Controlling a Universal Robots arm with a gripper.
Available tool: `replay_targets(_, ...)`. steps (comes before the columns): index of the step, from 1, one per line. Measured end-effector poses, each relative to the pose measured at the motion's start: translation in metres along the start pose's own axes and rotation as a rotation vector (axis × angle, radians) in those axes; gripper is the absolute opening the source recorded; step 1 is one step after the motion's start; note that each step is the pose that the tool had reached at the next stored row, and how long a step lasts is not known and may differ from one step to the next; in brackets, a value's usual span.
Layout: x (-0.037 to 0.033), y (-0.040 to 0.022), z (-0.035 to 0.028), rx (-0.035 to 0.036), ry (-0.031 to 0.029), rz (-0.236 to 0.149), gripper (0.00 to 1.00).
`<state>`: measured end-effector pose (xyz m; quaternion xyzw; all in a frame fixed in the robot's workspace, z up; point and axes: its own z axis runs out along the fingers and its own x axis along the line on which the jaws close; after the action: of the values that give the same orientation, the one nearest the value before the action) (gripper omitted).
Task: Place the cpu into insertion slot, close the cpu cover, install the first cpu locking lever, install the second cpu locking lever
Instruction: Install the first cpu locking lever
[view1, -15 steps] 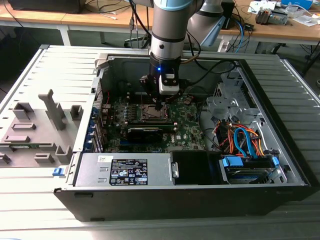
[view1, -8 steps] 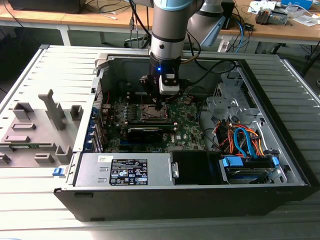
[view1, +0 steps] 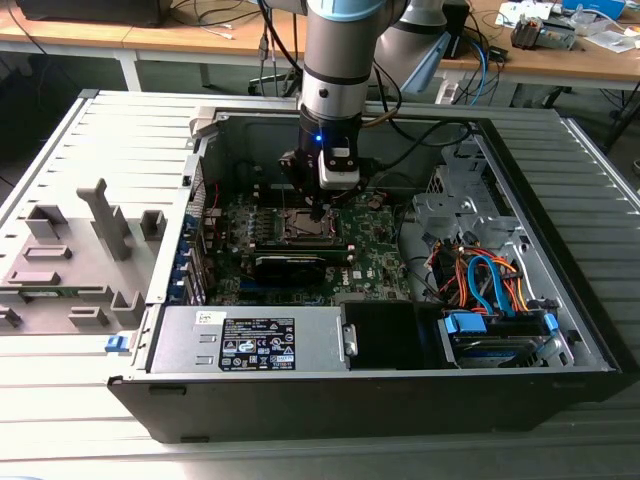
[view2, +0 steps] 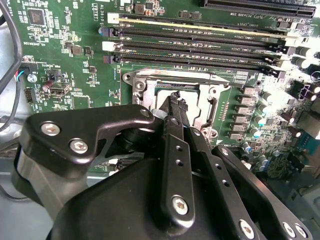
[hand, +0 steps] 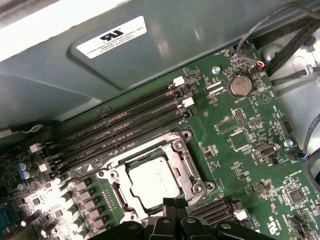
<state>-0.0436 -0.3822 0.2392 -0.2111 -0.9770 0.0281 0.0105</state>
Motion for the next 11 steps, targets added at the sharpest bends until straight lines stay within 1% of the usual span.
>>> replay_targets(11, 0.0, 0.0, 0.0, 0.0, -0.0006, -0.009, 0.11)
